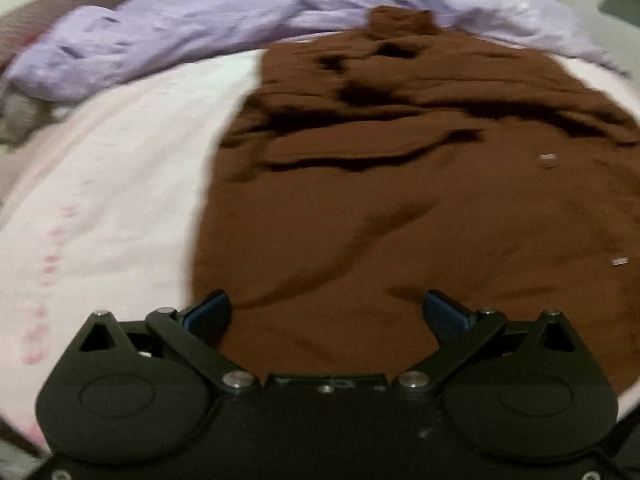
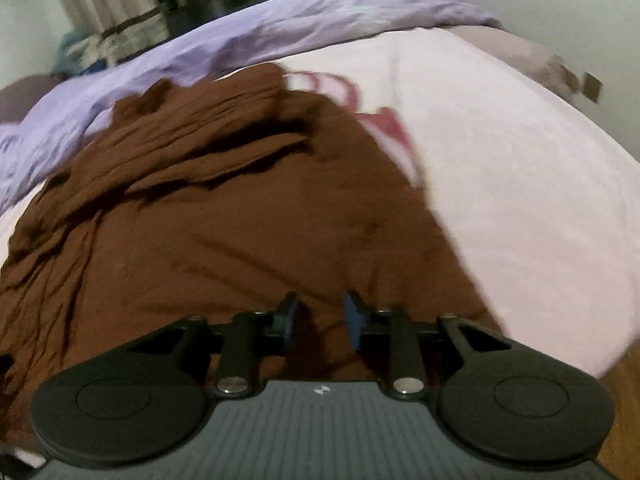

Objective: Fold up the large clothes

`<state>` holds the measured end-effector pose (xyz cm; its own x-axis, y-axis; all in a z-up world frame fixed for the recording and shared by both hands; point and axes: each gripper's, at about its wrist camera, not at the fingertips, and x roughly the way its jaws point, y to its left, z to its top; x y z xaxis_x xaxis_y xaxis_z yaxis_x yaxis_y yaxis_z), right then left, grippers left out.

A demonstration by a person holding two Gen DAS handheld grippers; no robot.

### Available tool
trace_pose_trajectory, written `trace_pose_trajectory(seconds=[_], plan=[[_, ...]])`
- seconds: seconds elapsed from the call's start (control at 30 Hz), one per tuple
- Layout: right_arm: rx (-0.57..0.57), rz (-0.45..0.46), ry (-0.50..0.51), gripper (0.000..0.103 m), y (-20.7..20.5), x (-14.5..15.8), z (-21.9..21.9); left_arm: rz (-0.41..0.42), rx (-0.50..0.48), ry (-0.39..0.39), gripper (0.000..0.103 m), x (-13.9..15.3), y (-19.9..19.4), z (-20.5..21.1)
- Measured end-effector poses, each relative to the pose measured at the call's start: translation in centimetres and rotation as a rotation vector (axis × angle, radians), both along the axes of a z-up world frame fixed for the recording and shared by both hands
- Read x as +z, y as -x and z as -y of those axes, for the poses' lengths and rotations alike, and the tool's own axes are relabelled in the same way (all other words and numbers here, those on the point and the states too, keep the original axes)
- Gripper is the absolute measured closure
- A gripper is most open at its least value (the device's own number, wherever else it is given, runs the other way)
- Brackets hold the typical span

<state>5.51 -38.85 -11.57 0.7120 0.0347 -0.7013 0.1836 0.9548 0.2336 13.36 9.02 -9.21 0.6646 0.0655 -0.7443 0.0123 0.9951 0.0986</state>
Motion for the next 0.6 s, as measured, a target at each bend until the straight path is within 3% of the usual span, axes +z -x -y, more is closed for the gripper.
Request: trace_pose_trajectory(seconds=[0.1, 0.17, 0.27, 0.4, 0.53, 0.6], plan=[[-0.032, -0.012, 0.001, 0.079, -0.3, 0.2, -0.4, -0.011, 0.063, 0.046, 0.0, -0.3, 0.1, -1.7], [-0.05, -0.033, 0.074, 0.065, -0.9, 0.6, -2.5, -0.005, 0.089, 0.054, 0.0, -0.2, 0.1, -1.5], [-0.003, -0.008, 0.158, 0.048, -1.1, 1.7, -5.8, 0.047, 0.075, -0.013, 0.0, 0.7, 0.0, 0.8], [0.167, 0.047, 0.124, 0.049, -0.8, 2.3, -10.8, 0.155, 0.001, 0.0, 0.0, 2.3, 1.0, 4.2], [0.265, 0.04, 0.113, 0.05, -1.8, 1.9, -14.6, 0.134, -0.101, 0.01, 0.0, 1.3, -0.8, 7.3], [0.279, -0.003, 0.142, 0.05, -2.7, 1.0, -15.7, 0.078, -0.09, -0.015, 0.0, 0.0, -2.1, 7.9]])
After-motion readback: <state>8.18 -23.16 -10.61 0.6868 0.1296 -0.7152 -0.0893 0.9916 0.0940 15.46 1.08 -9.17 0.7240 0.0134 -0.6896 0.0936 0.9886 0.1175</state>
